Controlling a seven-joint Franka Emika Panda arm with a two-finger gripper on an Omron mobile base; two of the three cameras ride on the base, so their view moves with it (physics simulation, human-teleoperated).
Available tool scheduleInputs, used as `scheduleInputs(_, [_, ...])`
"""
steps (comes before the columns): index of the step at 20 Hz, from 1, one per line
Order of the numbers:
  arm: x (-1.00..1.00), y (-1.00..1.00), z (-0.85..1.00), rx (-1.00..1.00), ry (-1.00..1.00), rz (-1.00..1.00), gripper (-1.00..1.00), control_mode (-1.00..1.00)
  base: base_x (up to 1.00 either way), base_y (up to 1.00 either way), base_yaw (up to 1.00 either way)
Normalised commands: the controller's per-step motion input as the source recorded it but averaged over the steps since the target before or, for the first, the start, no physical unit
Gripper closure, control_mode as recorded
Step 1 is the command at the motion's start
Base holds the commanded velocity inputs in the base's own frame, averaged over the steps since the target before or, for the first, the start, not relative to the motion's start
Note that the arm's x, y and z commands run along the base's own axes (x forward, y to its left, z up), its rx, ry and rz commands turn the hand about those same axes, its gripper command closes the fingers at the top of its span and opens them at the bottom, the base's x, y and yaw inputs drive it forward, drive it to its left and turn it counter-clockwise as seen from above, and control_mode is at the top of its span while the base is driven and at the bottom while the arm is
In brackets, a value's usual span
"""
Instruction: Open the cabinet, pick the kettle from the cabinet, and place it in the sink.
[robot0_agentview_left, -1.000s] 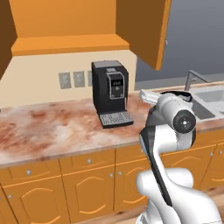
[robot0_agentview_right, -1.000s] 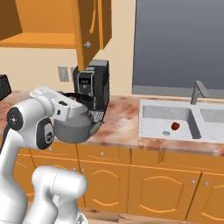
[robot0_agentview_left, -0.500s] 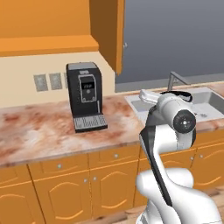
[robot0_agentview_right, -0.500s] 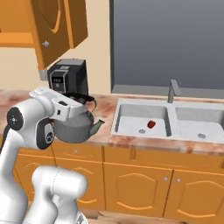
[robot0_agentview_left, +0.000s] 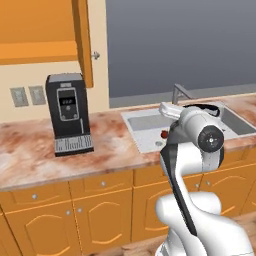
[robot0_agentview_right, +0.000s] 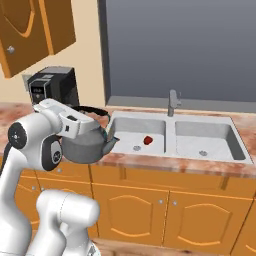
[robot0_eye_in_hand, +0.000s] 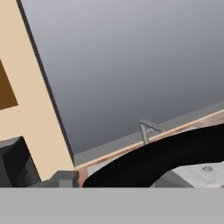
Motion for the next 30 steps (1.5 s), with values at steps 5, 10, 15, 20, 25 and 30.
scheduleInputs(5, [0.00,0.00,0.00,0.00,0.00,0.00,1.00,1.00,0.15,-0.58,0.00])
scheduleInputs(10, [0.00,0.00,0.00,0.00,0.00,0.00,1.00,1.00,0.20,-0.57,0.00])
scheduleInputs(15, [0.00,0.00,0.00,0.00,0.00,0.00,1.00,1.00,0.25,-0.53,0.01])
scheduleInputs(20, [0.00,0.00,0.00,0.00,0.00,0.00,1.00,1.00,0.28,-0.50,0.02])
scheduleInputs(25, [0.00,0.00,0.00,0.00,0.00,0.00,1.00,1.00,0.31,-0.47,0.04])
scheduleInputs(30, [0.00,0.00,0.00,0.00,0.00,0.00,1.00,1.00,0.32,-0.44,0.06])
